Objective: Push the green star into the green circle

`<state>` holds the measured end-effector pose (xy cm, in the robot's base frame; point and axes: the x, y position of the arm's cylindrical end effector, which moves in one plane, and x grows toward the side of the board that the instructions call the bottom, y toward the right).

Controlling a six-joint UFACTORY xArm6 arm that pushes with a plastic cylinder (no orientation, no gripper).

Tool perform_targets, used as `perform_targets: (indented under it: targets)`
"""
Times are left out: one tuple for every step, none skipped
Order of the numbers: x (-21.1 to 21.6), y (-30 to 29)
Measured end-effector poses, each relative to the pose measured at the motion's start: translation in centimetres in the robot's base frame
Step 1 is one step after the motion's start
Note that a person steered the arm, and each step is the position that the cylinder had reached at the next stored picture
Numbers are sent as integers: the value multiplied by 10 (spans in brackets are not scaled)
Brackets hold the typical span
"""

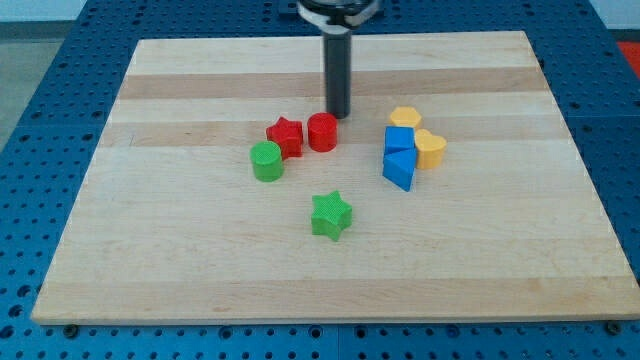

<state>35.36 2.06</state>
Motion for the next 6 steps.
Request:
perform_targets:
  targets:
    - [9,-2]
    - [26,-21]
    - [42,-37]
    - [47,-40]
    - [56,-15]
    - [90,-3]
